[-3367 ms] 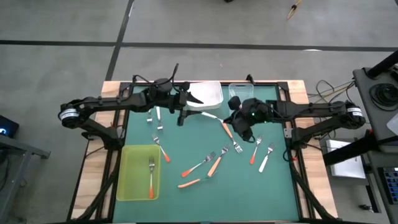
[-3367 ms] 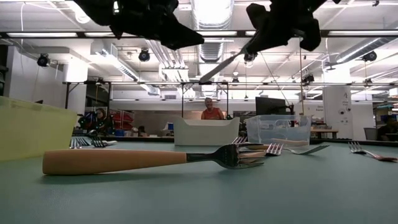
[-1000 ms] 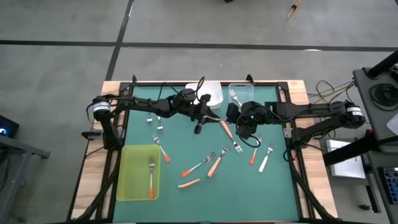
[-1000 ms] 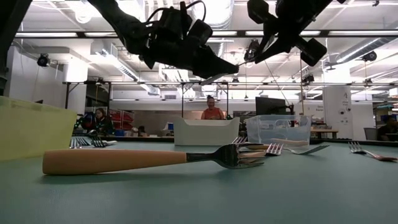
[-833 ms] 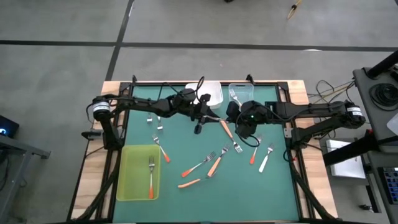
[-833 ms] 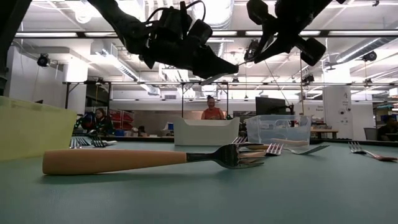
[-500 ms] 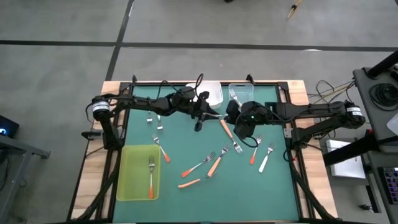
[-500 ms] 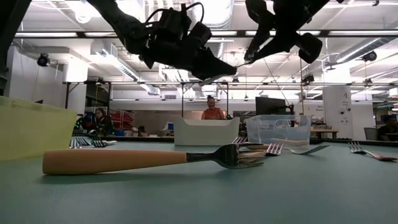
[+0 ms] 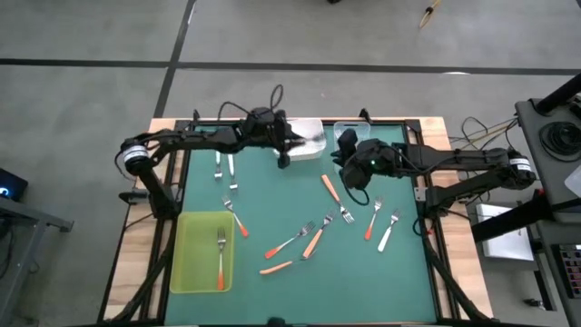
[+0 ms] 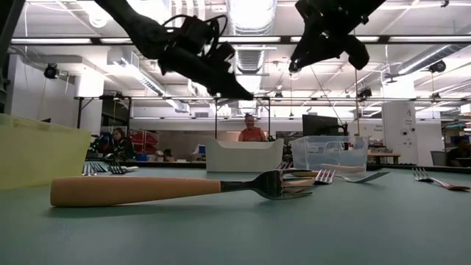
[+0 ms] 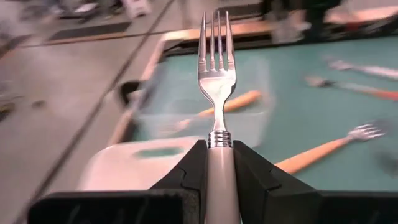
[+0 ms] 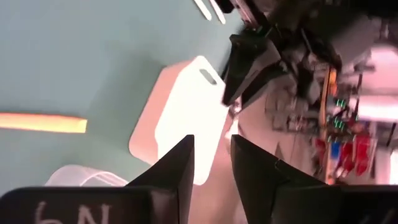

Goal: Sort silverware by color (type)
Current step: Put the white fork into the white bin

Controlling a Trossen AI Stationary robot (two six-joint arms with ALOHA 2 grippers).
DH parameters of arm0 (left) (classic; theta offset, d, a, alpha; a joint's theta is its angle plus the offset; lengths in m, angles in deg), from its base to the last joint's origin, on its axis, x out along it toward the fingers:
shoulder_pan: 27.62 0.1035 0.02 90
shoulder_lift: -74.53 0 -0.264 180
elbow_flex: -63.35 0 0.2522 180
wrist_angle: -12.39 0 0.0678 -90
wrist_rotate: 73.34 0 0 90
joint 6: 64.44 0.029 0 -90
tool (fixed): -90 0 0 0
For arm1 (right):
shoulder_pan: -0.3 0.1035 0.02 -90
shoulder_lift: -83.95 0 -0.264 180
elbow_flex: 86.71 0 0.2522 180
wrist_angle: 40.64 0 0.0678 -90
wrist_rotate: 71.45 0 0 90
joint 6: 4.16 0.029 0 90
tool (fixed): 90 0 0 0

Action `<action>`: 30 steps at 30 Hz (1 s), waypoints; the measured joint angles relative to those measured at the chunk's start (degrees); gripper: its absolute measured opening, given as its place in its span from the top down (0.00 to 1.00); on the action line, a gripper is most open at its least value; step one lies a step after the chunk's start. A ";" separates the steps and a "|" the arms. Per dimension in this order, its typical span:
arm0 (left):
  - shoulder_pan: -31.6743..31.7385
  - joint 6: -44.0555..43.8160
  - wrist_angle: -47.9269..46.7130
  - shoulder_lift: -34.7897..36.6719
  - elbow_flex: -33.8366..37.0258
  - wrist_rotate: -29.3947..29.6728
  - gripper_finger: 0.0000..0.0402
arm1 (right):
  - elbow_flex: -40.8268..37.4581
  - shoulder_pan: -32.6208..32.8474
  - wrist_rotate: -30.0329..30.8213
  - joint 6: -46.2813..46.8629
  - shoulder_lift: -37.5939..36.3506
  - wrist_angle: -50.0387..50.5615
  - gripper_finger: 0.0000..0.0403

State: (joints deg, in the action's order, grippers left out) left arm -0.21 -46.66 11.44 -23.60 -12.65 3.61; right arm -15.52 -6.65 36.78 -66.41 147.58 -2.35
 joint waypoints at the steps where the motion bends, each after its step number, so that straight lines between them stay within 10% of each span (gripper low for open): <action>1: 0.87 0.53 -0.34 0.15 -0.07 1.00 0.91 | 0.00 -0.63 0.01 1.48 -0.18 0.08 0.77; 18: 6.27 10.78 -31.51 -11.99 -24.69 2.26 0.91 | 0.00 -20.68 -3.72 44.53 -0.33 -1.24 0.89; 30: 7.41 11.34 -46.20 -20.18 -34.44 8.41 0.91 | -0.68 -31.52 -12.47 46.81 1.72 -0.83 0.90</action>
State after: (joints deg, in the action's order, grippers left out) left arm 7.20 -35.32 -34.76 -43.78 -47.08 12.02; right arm -16.20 -38.17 24.31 -19.60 149.29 -3.17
